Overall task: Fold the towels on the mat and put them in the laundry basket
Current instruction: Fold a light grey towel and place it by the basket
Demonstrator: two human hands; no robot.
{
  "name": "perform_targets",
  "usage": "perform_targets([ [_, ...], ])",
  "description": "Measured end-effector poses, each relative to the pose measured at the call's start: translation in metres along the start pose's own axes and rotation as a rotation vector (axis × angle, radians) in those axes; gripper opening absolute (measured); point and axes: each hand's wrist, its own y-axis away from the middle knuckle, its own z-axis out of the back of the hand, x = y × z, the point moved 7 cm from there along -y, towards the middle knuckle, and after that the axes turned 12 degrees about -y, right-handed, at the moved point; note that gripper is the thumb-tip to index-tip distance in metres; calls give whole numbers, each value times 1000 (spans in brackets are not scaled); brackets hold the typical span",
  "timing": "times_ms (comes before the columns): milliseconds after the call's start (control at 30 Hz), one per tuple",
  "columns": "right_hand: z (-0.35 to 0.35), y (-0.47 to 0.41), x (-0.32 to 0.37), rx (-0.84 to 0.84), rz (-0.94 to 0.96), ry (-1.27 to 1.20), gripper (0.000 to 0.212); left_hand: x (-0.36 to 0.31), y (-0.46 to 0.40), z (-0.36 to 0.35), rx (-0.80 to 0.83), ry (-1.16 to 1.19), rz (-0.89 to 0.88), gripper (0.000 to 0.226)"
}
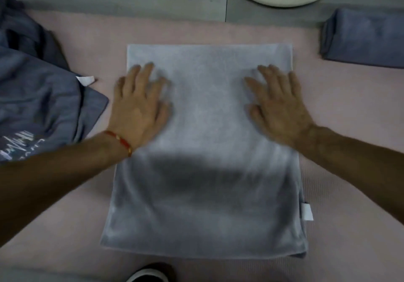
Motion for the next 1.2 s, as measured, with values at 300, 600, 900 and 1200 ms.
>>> perform_targets([
  [300,-30,188,26,361,124,161,76,-16,153,-20,261,5,-37,68],
  [600,-2,236,34,86,-546,-301,57,6,240,13,283,241,224,62],
  [900,-7,250,29,162,-1001,-523,70,18,259,12,453,622,723,52],
  [1200,1,259,38,167,-892,-629,21,36,260,11,564,913,723,48],
])
